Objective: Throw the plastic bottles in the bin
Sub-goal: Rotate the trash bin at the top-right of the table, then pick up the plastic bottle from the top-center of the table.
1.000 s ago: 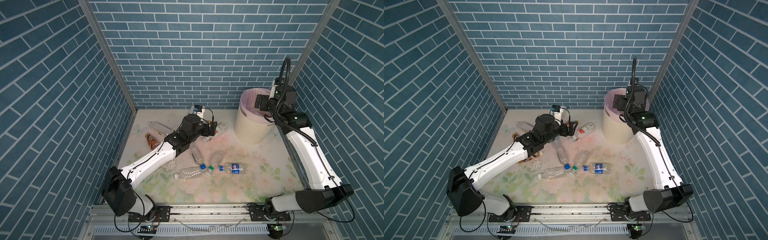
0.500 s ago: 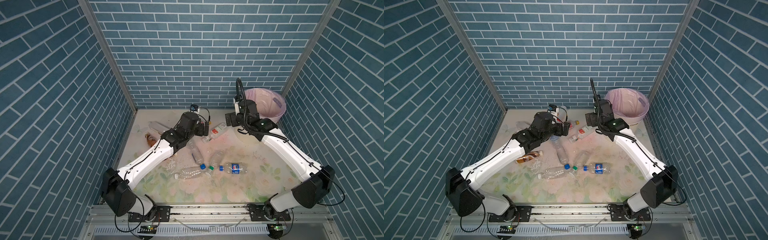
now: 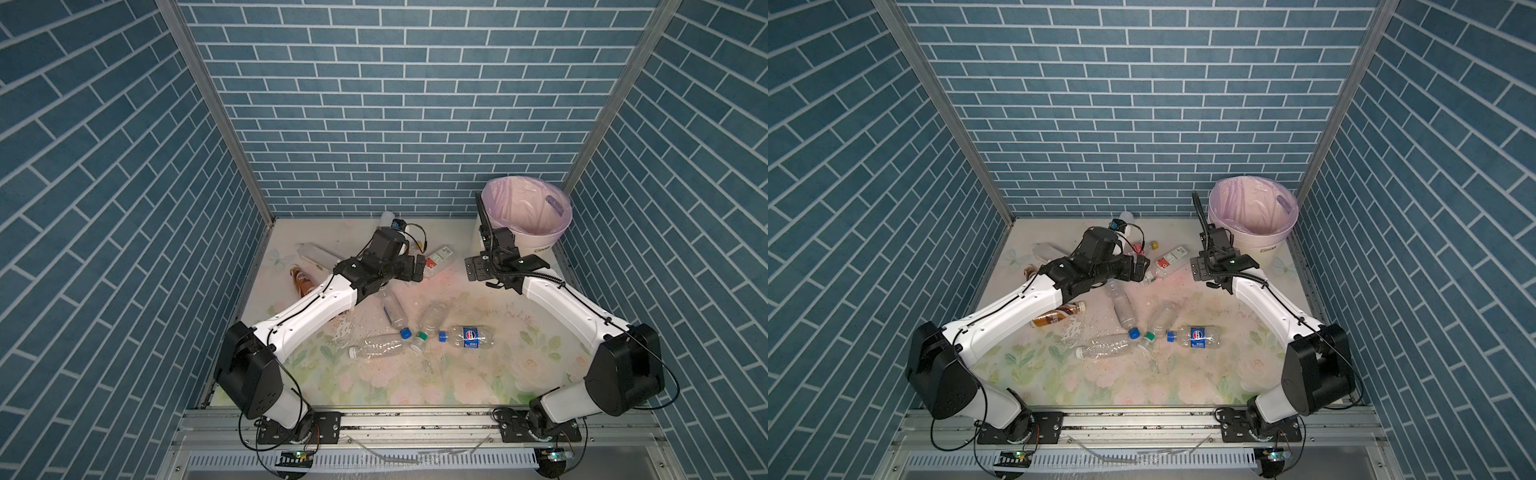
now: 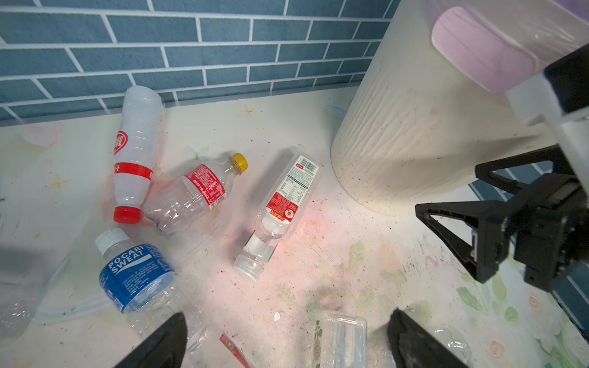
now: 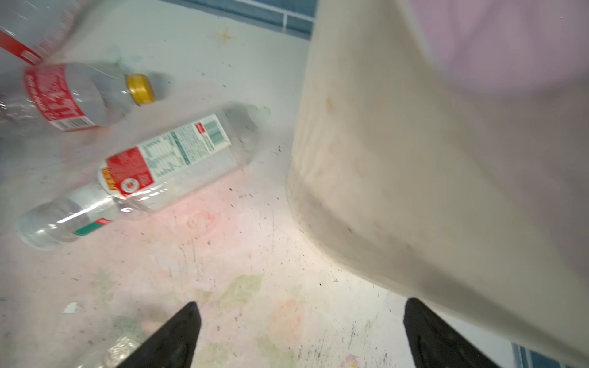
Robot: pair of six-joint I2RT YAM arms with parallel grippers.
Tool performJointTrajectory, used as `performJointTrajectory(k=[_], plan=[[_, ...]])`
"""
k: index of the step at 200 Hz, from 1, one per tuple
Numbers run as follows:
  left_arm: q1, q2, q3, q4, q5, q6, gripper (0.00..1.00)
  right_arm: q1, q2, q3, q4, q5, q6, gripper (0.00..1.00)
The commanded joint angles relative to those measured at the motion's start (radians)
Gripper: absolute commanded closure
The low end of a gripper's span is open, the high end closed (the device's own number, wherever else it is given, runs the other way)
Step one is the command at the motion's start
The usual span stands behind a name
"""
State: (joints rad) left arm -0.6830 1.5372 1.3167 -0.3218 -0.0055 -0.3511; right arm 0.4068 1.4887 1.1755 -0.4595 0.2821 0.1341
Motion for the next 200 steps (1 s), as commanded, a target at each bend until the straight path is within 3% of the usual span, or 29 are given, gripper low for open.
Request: performJointTrajectory(k=[1,61,91,135,200], plan=[[0.005,0.03,0.037,-0.024,0.017,-0.015,0.01,-0.058,-0.008,-0.044,0.079,-0.028,0.014,0.01],[0.009,0.136,0.131,-0.159,-0.013,-0.009,0.01,-0.128,0.044,0.001,0.106,-0.043,0.013,0.01],[0.04,0.203,0.178,-0.194,0.075,-0.005,0.01,-0.105,-0.002,-0.04,0.121,-0.081,0.043,0.01],[0.046,0.371,0.354,-0.286,0.105,0.101,0.01,-0.017,-0.065,-0.121,0.134,-0.1,0.093,0.01],[0.049,0.646,0.624,-0.428,0.107,0.321,0.01,0.006,-0.14,-0.235,0.151,-0.145,0.173,0.01]])
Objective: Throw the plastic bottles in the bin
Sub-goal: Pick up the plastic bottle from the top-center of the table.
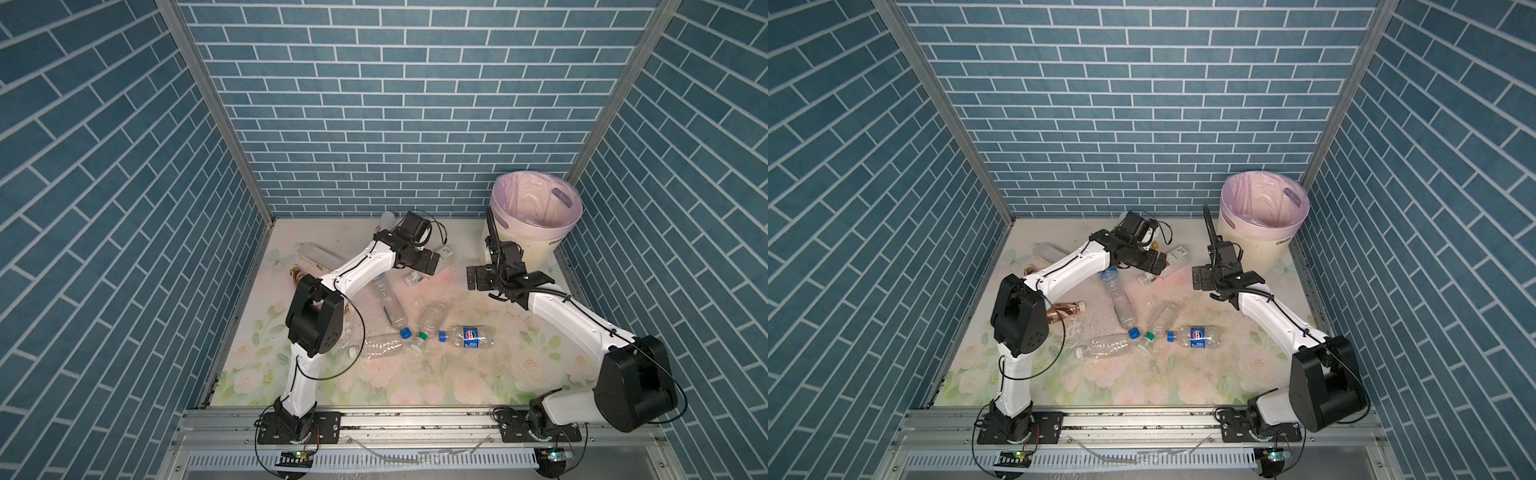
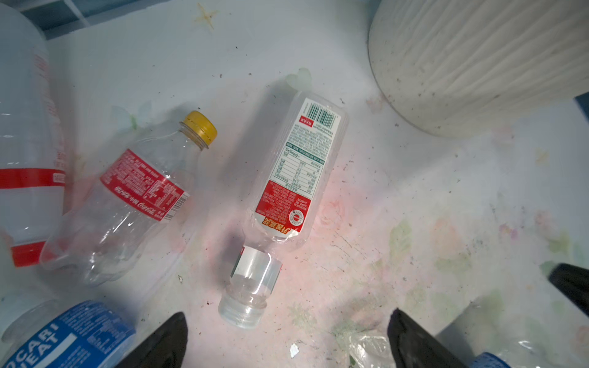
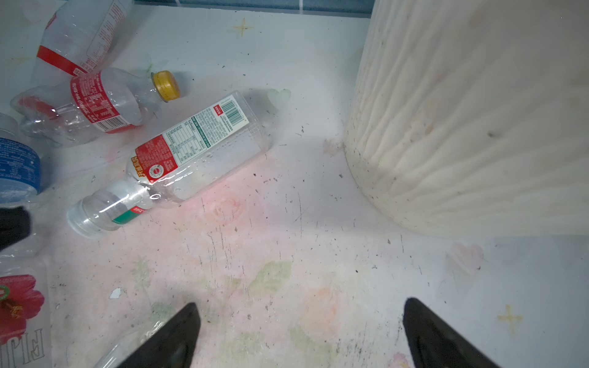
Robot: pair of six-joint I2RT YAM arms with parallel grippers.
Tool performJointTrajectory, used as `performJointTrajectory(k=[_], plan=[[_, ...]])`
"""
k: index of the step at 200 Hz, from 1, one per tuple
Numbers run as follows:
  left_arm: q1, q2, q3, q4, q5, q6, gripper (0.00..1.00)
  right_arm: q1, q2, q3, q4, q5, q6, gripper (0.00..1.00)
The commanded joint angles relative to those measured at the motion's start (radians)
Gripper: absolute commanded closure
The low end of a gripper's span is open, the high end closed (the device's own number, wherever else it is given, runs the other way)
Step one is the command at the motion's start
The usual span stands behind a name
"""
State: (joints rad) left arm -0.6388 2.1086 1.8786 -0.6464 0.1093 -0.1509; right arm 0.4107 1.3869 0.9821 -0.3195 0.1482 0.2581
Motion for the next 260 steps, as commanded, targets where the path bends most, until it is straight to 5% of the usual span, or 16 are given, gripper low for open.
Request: performJointTrajectory(k=[1,93,139,219,260], plan=[[0.005,0.077,0.064,-0.105,-0.01,0.123,0.01,0.003,-0.038,-0.042,0.011,-0.011,0.049,0.01],[0.017,0.18,0.074,-0.113,-0.009,0.189,0.01,0.013,-0.065,-0.009,-0.093,0.126,0.126,0.01],[0.017,0.211,0.09,-0.117,-0.011,0.189,0.01,0.013,-0.142,-0.044,-0.048,0.014,0.147,0.01],[0.03,0.287,0.165,-0.148,0.018,0.176,0.2,0.012,-0.136,-0.091,0.042,-0.09,0.151,0.01],[0.028,0.299,0.178,-0.142,0.041,0.165,0.42,0.013,-0.112,-0.092,0.046,-0.083,0.17,0.01]])
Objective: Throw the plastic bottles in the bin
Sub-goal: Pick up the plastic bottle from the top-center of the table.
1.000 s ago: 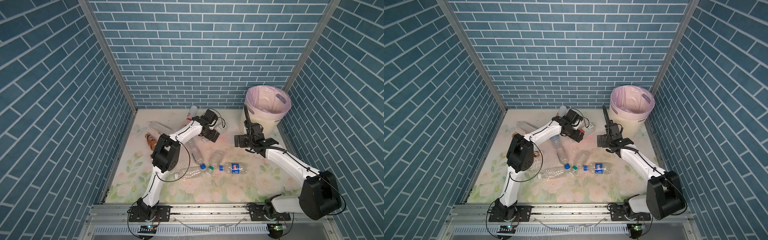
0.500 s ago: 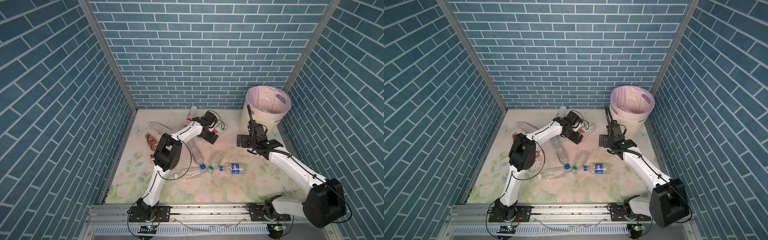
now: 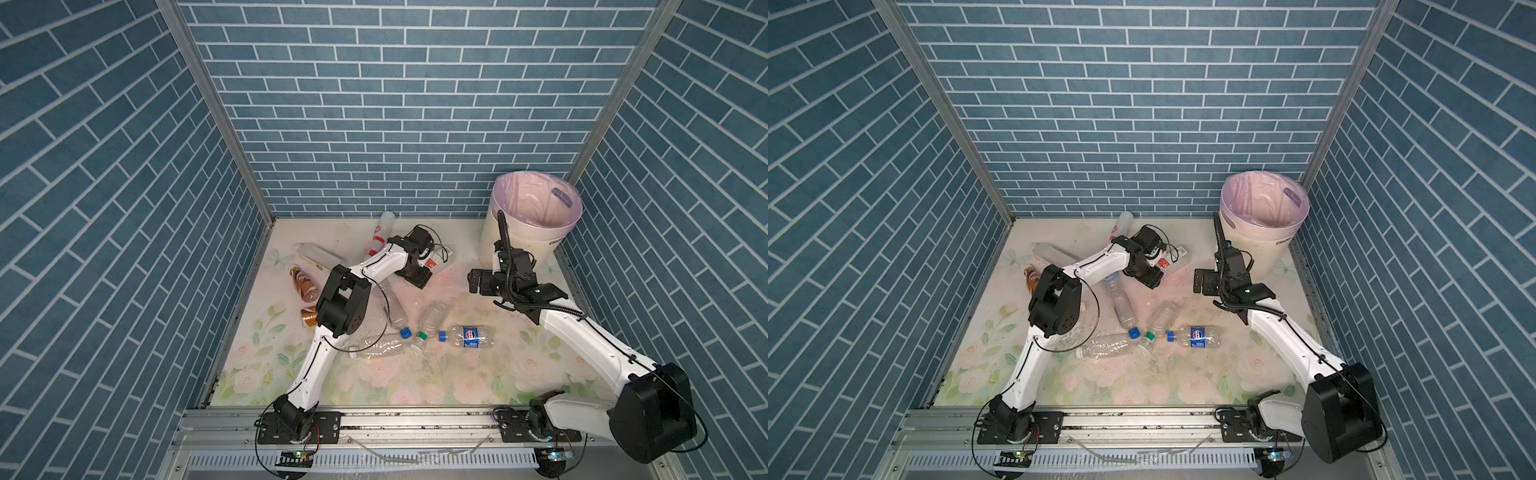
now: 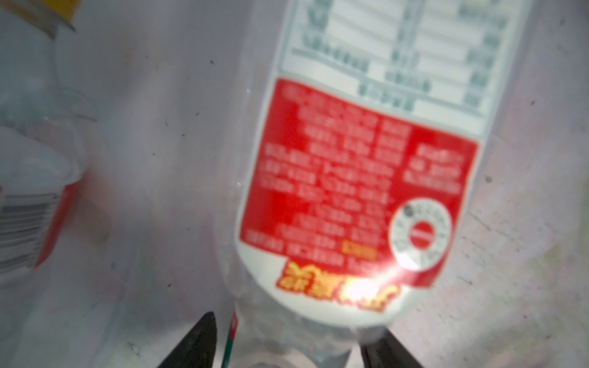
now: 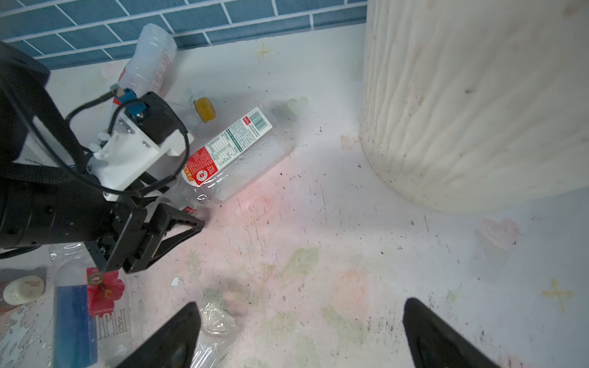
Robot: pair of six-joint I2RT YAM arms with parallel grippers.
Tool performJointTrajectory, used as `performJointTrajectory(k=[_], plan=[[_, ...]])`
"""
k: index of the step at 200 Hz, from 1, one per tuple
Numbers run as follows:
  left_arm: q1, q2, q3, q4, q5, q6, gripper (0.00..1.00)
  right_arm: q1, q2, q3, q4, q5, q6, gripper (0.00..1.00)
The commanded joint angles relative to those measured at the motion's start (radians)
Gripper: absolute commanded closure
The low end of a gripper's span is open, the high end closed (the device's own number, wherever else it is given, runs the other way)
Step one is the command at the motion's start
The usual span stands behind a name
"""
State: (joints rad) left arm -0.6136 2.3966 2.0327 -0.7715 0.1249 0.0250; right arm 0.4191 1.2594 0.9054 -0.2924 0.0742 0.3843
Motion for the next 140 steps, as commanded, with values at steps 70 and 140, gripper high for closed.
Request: performJointTrajectory(k=[70,140], plan=[[0.003,-0.196,-0.194,0.189,0.11,-0.029,0.63,0.002,0.046,0.075,-0.023,-0.039,0.138,0.01],[0.003,-0.54,-0.554,0.631,0.27,-0.159,0.6,0.001,0.108,0.253,0.076,-0.133,0.268,0.01]])
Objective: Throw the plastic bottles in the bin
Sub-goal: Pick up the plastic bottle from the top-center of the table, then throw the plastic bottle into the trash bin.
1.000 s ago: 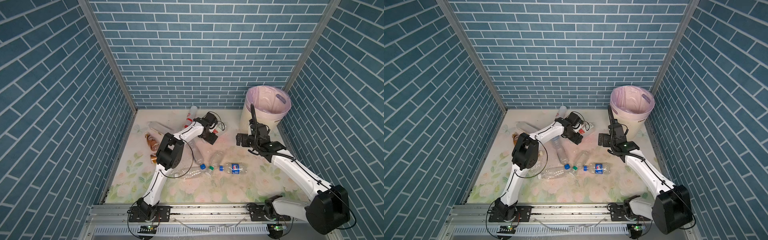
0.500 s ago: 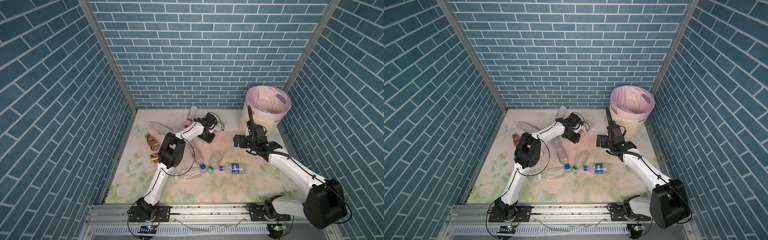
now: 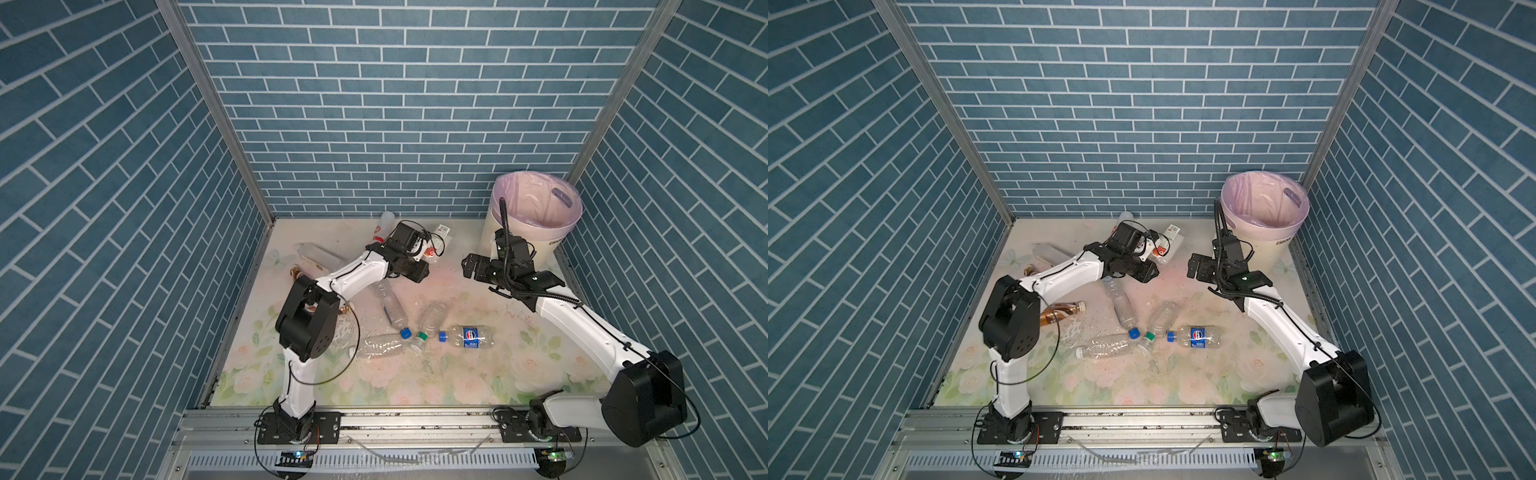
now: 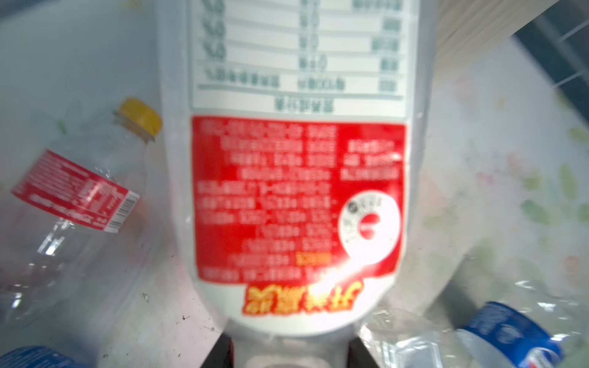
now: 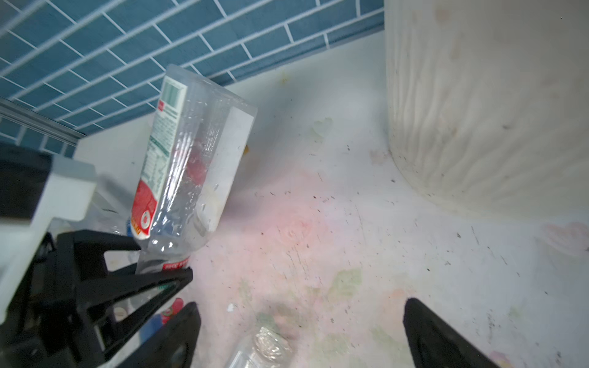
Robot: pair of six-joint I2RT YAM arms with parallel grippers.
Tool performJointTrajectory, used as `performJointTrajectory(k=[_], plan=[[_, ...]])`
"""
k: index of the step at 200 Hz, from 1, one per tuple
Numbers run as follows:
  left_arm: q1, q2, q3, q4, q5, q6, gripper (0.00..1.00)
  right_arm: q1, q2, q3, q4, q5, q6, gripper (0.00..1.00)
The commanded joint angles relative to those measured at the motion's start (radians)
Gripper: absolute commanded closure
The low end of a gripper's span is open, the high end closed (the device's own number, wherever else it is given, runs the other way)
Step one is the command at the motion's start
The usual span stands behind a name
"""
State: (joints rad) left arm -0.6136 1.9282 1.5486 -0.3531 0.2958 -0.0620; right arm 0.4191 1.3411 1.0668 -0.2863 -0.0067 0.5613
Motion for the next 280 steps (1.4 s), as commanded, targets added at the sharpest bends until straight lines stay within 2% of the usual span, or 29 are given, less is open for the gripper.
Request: performJointTrajectory(k=[1,56,146,169,193,217,251,280], plan=[[0.003,-0.074,-0.072,0.217,0.102,-0.076,0.6,0.002,0.027,0.096,0.072,-0.053,0.091,0.01],[0.001,-0.173,-0.153,0.325,0.164,-0.141,0.61,0.003,0.07,0.177,0.224,-0.171,0.146,0.04],[-0.022,-0.195,-0.157,0.343,0.192,-0.142,0.6,0.015,0.18,0.258,0.348,-0.251,0.187,0.1],[-0.027,-0.212,-0.16,0.34,0.196,-0.142,0.6,0.015,0.218,0.282,0.367,-0.268,0.197,0.16],[-0.029,-0.225,-0.166,0.338,0.195,-0.14,0.57,0.015,0.239,0.301,0.369,-0.274,0.206,0.37],[-0.029,-0.243,-0.167,0.324,0.186,-0.136,0.46,0.015,0.227,0.31,0.36,-0.274,0.198,0.53],[-0.029,-0.276,-0.136,0.29,0.151,-0.125,0.02,0.015,0.175,0.377,0.224,-0.204,0.116,0.6],[-0.029,-0.311,-0.064,0.229,0.115,-0.097,0.01,0.013,0.113,0.495,0.061,-0.068,-0.018,0.63]])
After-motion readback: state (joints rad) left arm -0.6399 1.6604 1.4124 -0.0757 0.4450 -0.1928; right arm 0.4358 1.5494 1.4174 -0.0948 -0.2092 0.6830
